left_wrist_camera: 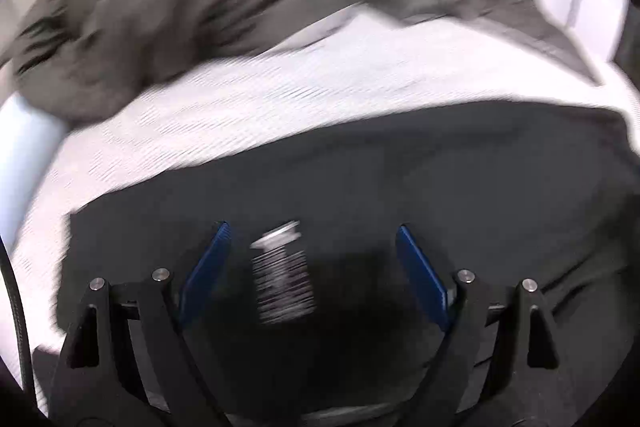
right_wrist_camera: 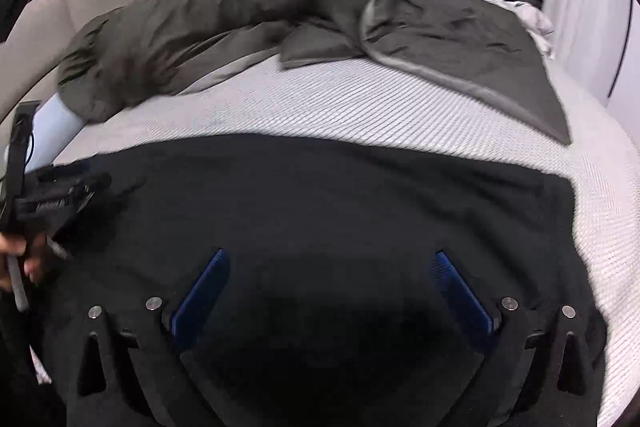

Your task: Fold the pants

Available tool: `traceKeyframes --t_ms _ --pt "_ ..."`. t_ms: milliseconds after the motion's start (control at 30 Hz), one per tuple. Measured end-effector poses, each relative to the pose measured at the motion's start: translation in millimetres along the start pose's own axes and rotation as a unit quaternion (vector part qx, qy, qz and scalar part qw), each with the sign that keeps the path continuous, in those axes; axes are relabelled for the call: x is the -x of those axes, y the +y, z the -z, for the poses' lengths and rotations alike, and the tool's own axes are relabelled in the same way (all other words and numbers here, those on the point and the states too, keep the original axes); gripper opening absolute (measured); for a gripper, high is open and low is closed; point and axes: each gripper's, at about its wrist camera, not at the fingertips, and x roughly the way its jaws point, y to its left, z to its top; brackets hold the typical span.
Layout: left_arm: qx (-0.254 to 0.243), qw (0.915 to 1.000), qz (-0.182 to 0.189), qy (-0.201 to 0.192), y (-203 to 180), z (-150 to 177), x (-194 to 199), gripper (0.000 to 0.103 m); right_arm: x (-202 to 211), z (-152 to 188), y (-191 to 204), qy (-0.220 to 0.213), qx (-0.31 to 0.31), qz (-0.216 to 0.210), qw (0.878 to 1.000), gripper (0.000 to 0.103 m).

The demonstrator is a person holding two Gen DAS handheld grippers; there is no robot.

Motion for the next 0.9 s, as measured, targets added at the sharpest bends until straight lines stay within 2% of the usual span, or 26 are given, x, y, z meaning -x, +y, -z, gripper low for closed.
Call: traceKeyframes --t_ms 33,133,233,267,333,367,433,500,533,600,667,733,800,900 --pt "0.011 0.9999 -0.006 0.01 16.6 9.0 -4.2 0.082 -3.9 7.6 3.5 0.012 -0.001 0.001 1.0 0.103" --pt "0.03 0.9985 0.01 0.046 61.2 31.3 -25.2 0.082 -15.2 24.8 23.8 0.035 0.011 0.011 0.999 0.102" --pt "0.078 0.9955 0.035 0.041 109.2 41.9 -27.2 0.082 -25.3 27.1 23.0 0.05 0.007 0.025 0.998 0.102" --pt "0.092 0.9948 0.022 0.036 123.9 43.2 -24.6 0.082 -30.2 25.0 18.7 0.055 0.004 0.032 0.998 0.102" --pt "0.127 0.9906 -0.031 0.039 157.4 49.4 -25.4 0.082 -35.2 26.6 17.3 0.061 -0.002 0.053 0.997 0.102" --pt "0.15 0.9869 -0.041 0.041 171.3 53.2 -26.7 0.079 -36.5 27.7 12.4 0.063 -0.005 0.063 0.996 0.102" --pt "0.187 0.9809 -0.038 0.036 189.9 56.8 -24.0 0.071 -41.2 28.0 1.5 0.069 -0.015 0.081 0.994 0.102" --pt "0.167 0.9838 -0.059 0.029 181.8 51.9 -16.3 0.07 -40.3 26.7 -6.9 0.071 -0.028 0.079 0.994 0.102" --pt "0.153 0.9865 -0.056 0.02 173.7 49.2 -10.6 0.07 -37.7 24.4 -8.1 0.068 -0.03 0.081 0.994 0.102" --pt "0.137 0.9903 -0.023 0.002 158.5 37.9 -2.7 0.07 -33.1 19.3 -6.2 0.06 -0.025 0.085 0.994 0.102" --pt "0.117 0.993 0.011 -0.01 138.4 19.8 -5.2 0.074 -26.7 15.8 -1.5 0.051 -0.023 0.071 0.996 0.102" --pt "0.085 0.9963 0.002 0.008 119.1 0.5 -20.9 0.074 -26.8 12.1 3.4 0.046 -0.02 0.055 0.997 0.102" --pt "0.029 0.9983 -0.036 0.035 102.1 -16.1 -40.0 0.074 -29.8 7.9 7.2 0.048 -0.017 0.051 0.997 0.102" --pt "0.006 0.9959 -0.05 0.075 103.9 -25.0 -70.2 0.075 -35.3 4.1 11.0 0.05 -0.006 0.053 0.997 0.102"
